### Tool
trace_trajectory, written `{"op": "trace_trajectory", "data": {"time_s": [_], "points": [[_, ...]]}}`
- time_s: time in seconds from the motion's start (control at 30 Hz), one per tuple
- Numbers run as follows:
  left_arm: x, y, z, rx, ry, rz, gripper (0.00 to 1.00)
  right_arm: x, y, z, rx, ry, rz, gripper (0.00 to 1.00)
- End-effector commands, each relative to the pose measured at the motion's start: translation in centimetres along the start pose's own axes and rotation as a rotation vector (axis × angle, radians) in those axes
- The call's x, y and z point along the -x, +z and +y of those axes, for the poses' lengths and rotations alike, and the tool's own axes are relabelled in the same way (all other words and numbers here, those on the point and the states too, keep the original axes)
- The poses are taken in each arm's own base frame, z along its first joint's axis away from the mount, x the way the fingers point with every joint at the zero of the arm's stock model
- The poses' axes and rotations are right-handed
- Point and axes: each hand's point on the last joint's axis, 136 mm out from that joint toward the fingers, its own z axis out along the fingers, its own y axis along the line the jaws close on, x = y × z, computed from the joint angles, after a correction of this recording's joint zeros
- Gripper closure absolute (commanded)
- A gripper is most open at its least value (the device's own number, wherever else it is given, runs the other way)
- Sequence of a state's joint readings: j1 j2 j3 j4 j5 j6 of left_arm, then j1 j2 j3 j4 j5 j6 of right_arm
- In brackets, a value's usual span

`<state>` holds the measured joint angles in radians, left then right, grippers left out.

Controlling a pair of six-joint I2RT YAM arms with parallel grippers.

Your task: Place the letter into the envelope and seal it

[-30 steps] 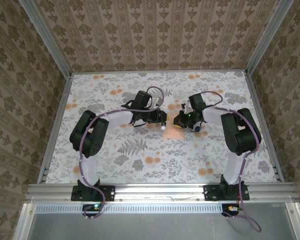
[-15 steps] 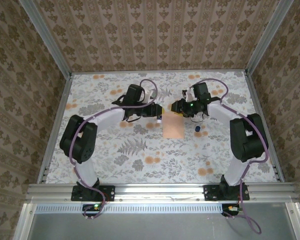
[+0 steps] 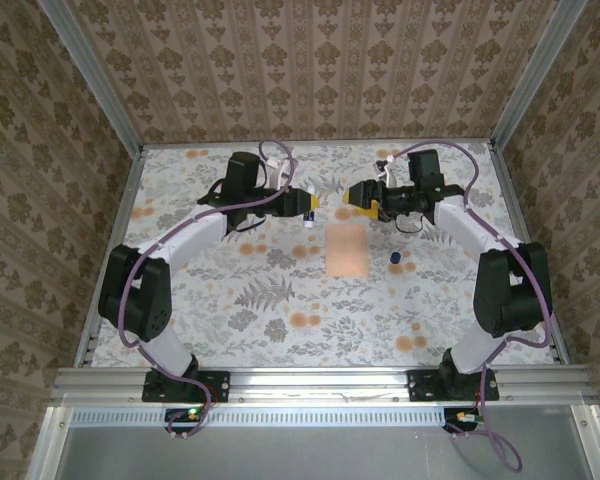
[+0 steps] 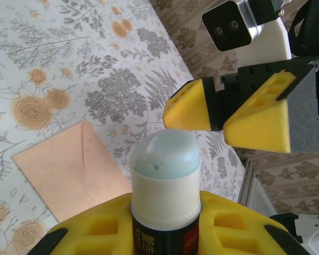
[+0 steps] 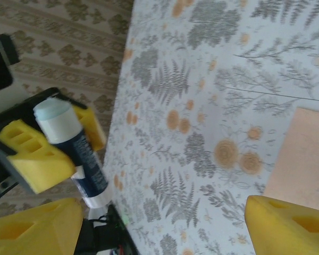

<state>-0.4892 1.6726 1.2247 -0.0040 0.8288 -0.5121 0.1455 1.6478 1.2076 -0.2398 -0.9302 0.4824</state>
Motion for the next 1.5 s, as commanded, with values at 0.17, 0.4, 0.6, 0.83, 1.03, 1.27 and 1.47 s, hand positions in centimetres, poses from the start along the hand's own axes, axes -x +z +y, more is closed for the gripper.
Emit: {"op": "trace_trajectory", "data": {"time_s": [0.17, 0.4, 0.6, 0.83, 1.03, 1.27, 1.47], "points": [[4.6, -2.5, -7.5, -0.271, 0.112, -0.168, 1.0, -1.6, -2.3, 8.3, 0.315, -0.16, 0.037, 0.19], [6.9, -3.1, -10.0, -0.386, 0.101, -0.259, 1.0, -3.0, -3.1, 11.4, 0.337, -0.282, 0.02, 0.19], [6.7, -2.7, -12.5, -0.464, 0.097, -0.27, 0.99, -3.0, -2.7, 13.0, 0.319, -0.351, -0.034, 0.19], [5.8, -2.0, -14.0, -0.491, 0.091, -0.262, 0.99, -2.5, -2.5, 14.5, 0.319, -0.404, -0.064, 0.19], [5.6, -1.9, -14.5, -0.496, 0.088, -0.26, 0.99, -2.3, -2.5, 15.0, 0.321, -0.428, -0.071, 0.21], [5.8, -1.9, -14.4, -0.492, 0.087, -0.267, 0.99, -2.8, -3.2, 16.1, 0.34, -0.45, -0.076, 0.35], [5.8, -1.8, -14.3, -0.493, 0.077, -0.266, 0.99, -2.8, -3.4, 16.4, 0.34, -0.463, -0.087, 0.6]]}}
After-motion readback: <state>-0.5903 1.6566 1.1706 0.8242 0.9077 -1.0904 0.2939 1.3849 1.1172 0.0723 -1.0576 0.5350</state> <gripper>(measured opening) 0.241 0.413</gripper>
